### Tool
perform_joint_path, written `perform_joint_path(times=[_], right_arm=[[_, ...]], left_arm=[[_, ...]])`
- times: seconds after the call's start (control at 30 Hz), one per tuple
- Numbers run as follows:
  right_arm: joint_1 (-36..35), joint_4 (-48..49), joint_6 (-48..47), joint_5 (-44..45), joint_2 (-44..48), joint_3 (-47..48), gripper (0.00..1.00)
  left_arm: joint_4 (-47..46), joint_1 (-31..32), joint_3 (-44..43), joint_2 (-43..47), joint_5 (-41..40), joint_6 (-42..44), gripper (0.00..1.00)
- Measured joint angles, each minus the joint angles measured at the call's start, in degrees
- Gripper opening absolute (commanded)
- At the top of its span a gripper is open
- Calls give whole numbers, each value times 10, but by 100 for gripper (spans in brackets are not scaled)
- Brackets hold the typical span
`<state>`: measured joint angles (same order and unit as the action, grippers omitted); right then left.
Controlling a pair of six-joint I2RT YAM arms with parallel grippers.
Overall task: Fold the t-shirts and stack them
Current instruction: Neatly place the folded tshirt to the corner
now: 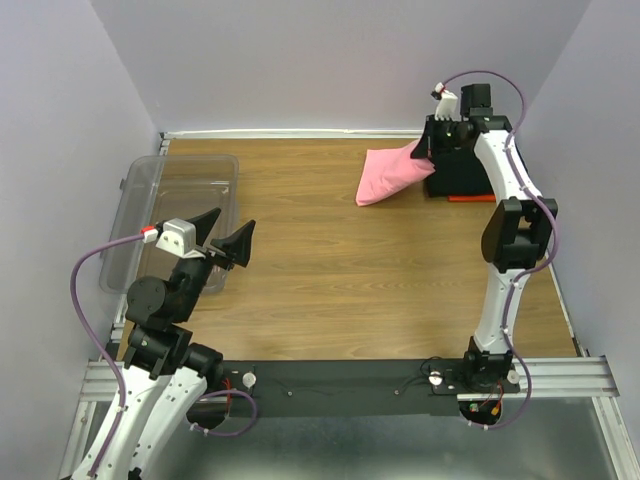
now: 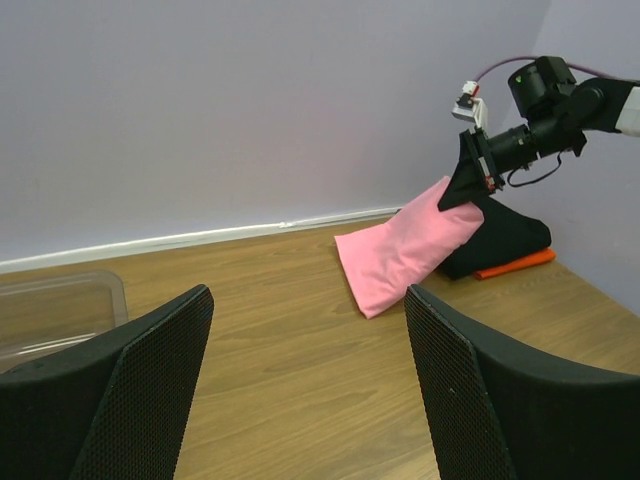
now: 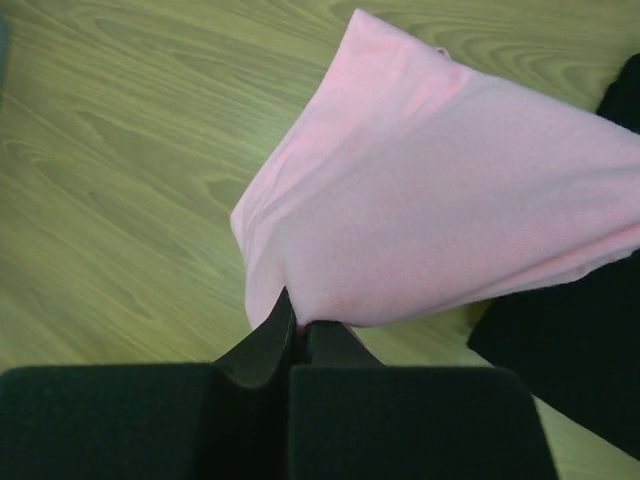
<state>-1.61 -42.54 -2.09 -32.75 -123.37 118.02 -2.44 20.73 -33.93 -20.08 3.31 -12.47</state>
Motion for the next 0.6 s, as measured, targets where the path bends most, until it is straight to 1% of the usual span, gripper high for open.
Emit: perform_joint_path(times=[0.33,0.6], right_arm=[[0,-101,-137,51,-63,128,0],[0,-142,-225,67,-89,169,1]], left_arm=[[0,0,0,0,3,0,85],[0,0,0,0,3,0,85]])
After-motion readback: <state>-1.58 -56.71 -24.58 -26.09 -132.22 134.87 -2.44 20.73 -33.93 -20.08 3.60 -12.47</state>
